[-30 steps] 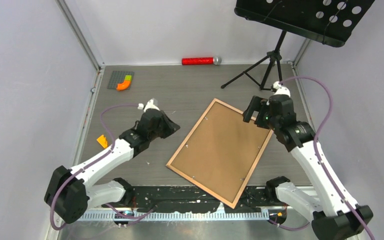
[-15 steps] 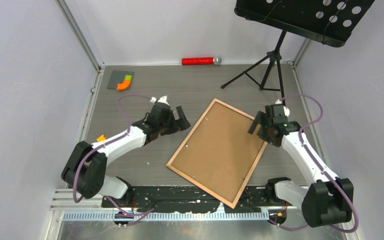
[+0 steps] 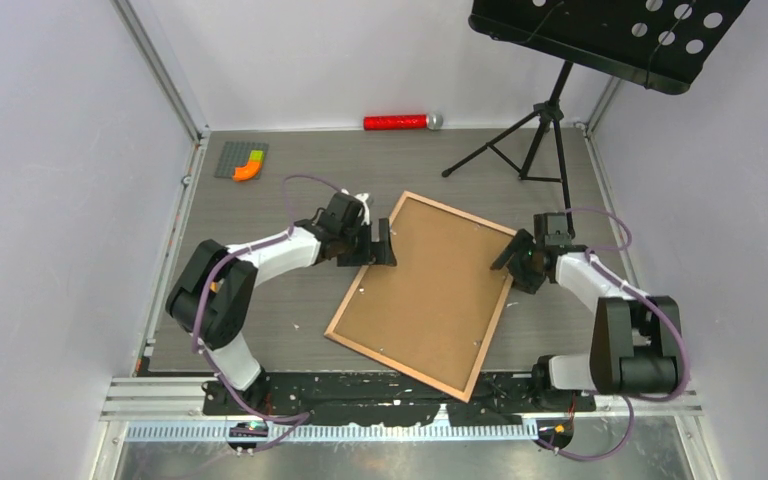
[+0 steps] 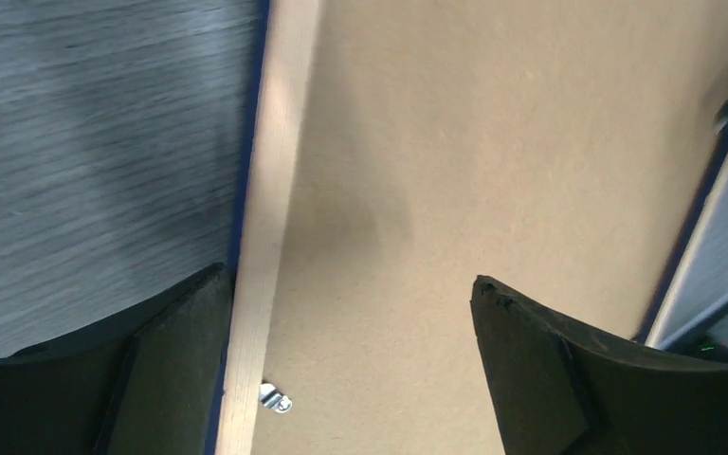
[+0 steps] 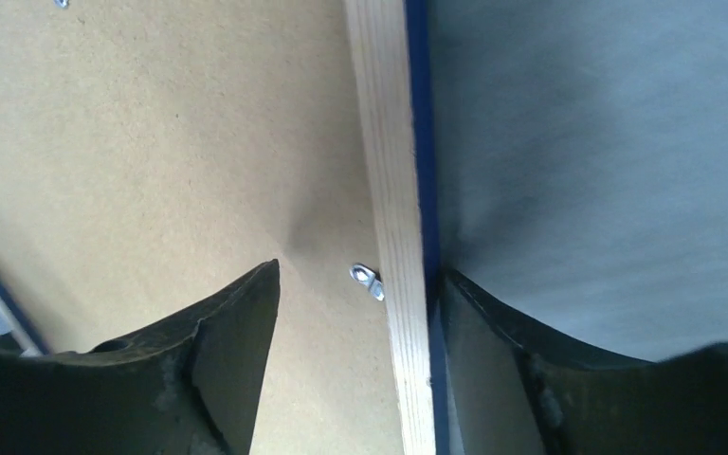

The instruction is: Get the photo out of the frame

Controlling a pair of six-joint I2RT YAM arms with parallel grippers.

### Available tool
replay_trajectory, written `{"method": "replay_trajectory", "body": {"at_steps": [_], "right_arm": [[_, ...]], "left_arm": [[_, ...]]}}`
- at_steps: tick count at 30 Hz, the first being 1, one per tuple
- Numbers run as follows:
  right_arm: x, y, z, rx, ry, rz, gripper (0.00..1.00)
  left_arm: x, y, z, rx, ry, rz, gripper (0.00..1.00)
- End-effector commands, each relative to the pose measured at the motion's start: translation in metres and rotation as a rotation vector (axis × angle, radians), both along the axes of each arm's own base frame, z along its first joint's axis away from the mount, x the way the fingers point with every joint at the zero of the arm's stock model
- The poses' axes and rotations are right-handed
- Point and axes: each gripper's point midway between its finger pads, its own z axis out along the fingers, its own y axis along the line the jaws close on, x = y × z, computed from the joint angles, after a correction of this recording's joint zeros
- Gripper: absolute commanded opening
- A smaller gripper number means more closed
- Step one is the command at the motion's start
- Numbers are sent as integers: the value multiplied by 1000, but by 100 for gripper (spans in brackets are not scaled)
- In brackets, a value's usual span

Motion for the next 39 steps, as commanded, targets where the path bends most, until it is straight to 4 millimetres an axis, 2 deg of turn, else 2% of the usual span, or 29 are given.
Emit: {"method": "replay_trajectory", "body": {"at_steps": [1, 2, 3, 7, 10, 11, 13, 16, 18, 19, 21, 22, 24, 26, 27, 28, 29, 30, 31, 32, 33, 34, 35, 38, 39], "right_arm": [[42, 40, 3, 170, -147, 180, 64], [45, 43, 2, 172, -148, 213, 63], [57, 43, 11, 147, -180, 260, 61], [78, 53, 10, 100, -186, 359, 60], [99, 63, 12, 60, -223, 432, 67], [108, 64, 12, 28, -213, 437, 69], [114, 61, 10, -12, -196, 447, 74], [109, 47, 8, -86, -168, 412, 78], [100, 30, 12, -162, -147, 367, 82], [94, 16, 18, -233, -137, 332, 83], [86, 5, 34, -291, -155, 311, 85], [84, 5, 40, -303, -169, 323, 85], [78, 18, 61, -328, -240, 400, 85], [71, 48, 87, -368, -356, 573, 85], [65, 79, 93, -362, -420, 732, 83], [57, 97, 96, -333, -466, 817, 82], [48, 135, 103, -254, -559, 970, 79], [29, 161, 99, -139, -596, 1083, 76], [24, 185, 107, -114, -694, 1183, 70], [3, 208, 102, -57, -718, 1289, 68], [1, 218, 105, -72, -770, 1354, 65], [-13, 233, 100, -58, -775, 1426, 64], [-16, 241, 100, -64, -810, 1480, 61], [-40, 278, 95, 36, -860, 1615, 57], [-45, 285, 92, 60, -861, 1650, 50]], "left_arm": [[-17, 4, -10, 8, 42, -36, 86], [-22, 7, -14, 9, 54, -30, 83], [-26, 7, -17, 2, 63, -27, 79], [-46, 10, -27, -11, 113, -18, 59], [-60, 17, -29, -5, 135, 15, 40], [-63, 21, -31, 7, 139, 39, 31], [-68, 33, -35, 42, 145, 87, 24], [-68, 48, -39, 97, 139, 158, 14], [-64, 51, -37, 115, 130, 176, 10], [-63, 52, -37, 122, 126, 180, 9], [-57, 52, -34, 128, 107, 191, 6], [-54, 51, -33, 124, 95, 194, 5], [-51, 48, -31, 119, 86, 184, 3], [-49, 47, -29, 120, 83, 171, 0], [-48, 46, -29, 121, 80, 166, 0], [-48, 45, -28, 120, 78, 160, 0], [-47, 44, -28, 117, 77, 155, 0], [-46, 43, -27, 111, 76, 149, 0], [-47, 42, -26, 108, 76, 142, 0], [-47, 42, -25, 106, 77, 141, 0], [-48, 42, -25, 110, 79, 140, 0], [-49, 43, -25, 112, 80, 142, 0], [-49, 44, -26, 115, 82, 145, 0], [-51, 46, -30, 125, 94, 143, 0], [-52, 46, -30, 128, 100, 139, 0]]}}
